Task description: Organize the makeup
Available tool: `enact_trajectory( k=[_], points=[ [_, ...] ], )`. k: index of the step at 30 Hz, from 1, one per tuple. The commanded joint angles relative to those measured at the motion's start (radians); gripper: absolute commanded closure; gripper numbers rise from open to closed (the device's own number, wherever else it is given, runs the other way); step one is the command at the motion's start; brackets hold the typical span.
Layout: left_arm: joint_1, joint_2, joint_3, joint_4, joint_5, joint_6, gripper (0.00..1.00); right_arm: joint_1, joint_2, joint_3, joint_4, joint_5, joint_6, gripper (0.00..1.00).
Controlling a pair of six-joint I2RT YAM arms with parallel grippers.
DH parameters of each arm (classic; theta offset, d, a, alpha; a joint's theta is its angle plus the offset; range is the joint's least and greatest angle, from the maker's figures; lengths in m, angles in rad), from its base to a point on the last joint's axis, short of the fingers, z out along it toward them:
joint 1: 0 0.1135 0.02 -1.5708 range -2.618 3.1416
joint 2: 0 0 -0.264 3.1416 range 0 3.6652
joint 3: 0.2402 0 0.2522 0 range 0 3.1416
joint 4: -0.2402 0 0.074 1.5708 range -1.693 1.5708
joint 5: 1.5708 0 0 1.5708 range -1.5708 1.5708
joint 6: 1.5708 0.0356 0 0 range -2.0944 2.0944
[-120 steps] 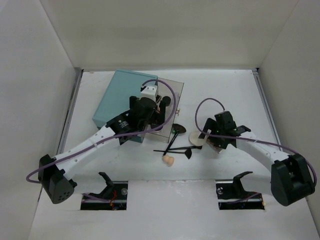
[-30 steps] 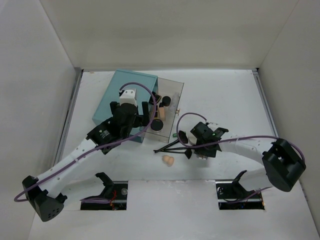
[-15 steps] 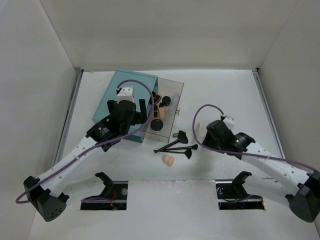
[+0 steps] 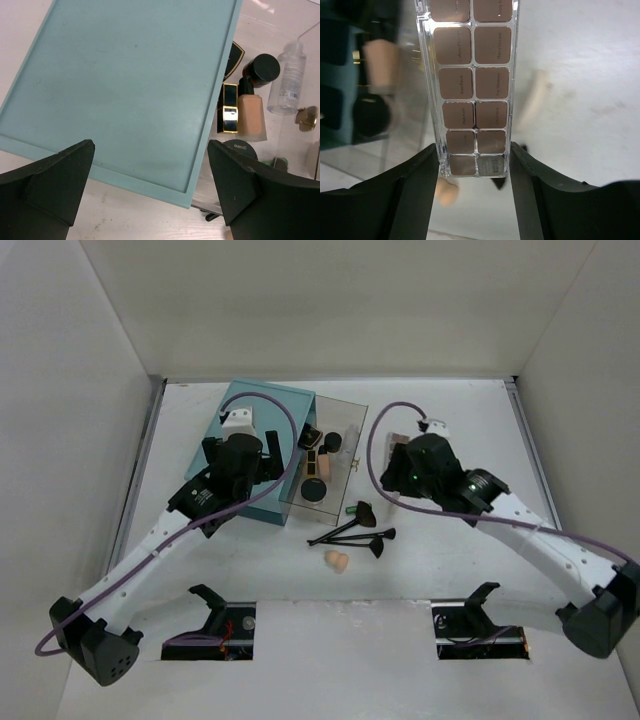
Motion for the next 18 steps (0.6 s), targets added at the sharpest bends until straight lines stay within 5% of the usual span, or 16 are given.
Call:
enact_trajectory(
  k=[1, 9, 18],
  points=[
    [0.016, 0.003, 0.045, -0.005, -0.019, 0.005, 0.00, 0.052, 0.135, 0.151, 0.159, -0.095, -0.089, 0.78],
    [0.039, -0.035, 0.040, -0.023, -0.019, -0.005, 0.00, 0.129, 0.488, 0.481, 0.136, -0.167, -0.039, 0.75],
    [0.048, -0.066, 0.029, -0.043, -0.028, -0.019, 0.00, 0.183, 0.665, 0.559, 0.105, -0.155, 0.055, 0.70]
  ],
)
